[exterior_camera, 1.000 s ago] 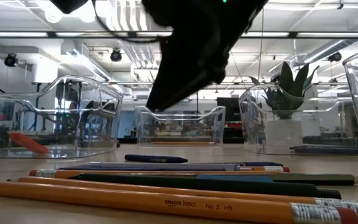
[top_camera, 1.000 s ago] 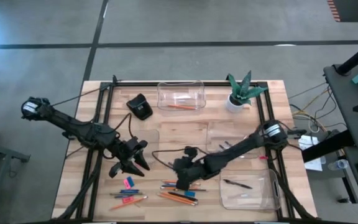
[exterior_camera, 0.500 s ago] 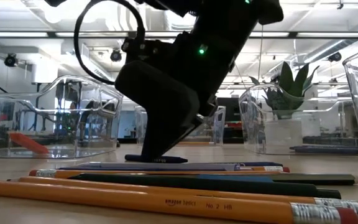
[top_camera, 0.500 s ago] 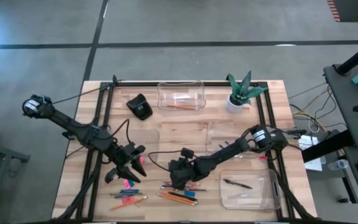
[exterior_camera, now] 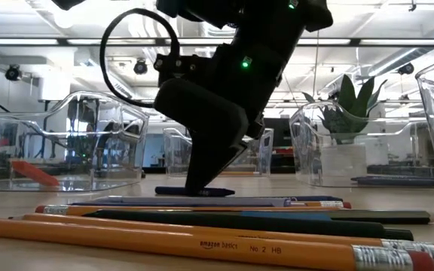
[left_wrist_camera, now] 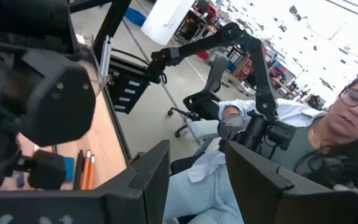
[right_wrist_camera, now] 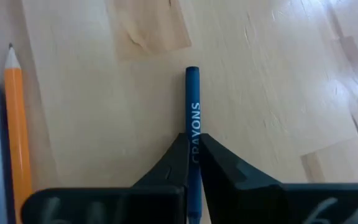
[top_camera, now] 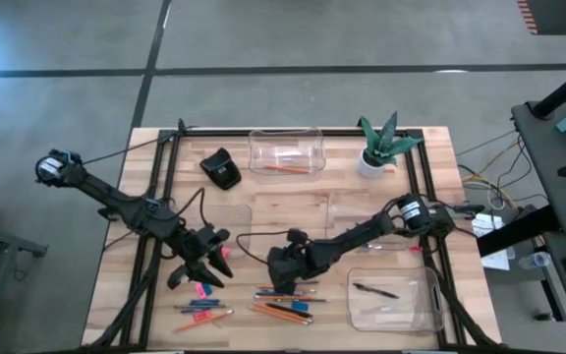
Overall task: Sort crayons/erasers/pens/pencils in bins
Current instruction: Put the blue crayon into the middle right transparent bin
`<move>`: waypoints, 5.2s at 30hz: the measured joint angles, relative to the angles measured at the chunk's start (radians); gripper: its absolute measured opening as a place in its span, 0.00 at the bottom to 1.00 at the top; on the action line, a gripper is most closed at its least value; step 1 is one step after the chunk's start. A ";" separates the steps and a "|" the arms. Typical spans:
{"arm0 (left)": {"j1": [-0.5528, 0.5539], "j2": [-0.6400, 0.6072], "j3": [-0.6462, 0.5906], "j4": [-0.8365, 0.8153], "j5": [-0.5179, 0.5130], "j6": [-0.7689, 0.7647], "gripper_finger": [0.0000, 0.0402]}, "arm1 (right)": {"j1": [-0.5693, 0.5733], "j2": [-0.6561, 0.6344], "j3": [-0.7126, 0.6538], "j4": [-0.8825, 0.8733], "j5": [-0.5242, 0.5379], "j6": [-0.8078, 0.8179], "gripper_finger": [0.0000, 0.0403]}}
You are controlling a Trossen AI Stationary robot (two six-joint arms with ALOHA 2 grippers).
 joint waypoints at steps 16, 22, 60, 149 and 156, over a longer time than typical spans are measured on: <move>-0.010 0.063 0.000 -0.182 0.002 -0.315 0.35 | -0.019 -0.326 -0.006 -0.343 0.155 -0.078 0.03; -0.065 0.096 0.000 -0.313 0.002 -0.537 0.35 | -0.007 -0.477 -0.030 -0.572 0.226 0.061 0.03; -0.328 0.380 0.001 -0.575 -0.013 -0.948 0.35 | 0.027 -0.818 -0.744 -0.509 0.052 0.536 0.13; -0.461 0.555 0.209 -0.837 -0.421 -0.456 0.01 | 0.027 -0.817 -0.627 -0.517 0.080 0.485 0.21; -0.461 0.543 0.282 -0.832 -0.505 -0.431 0.01 | 0.027 -0.818 -0.529 -0.508 0.081 0.423 0.21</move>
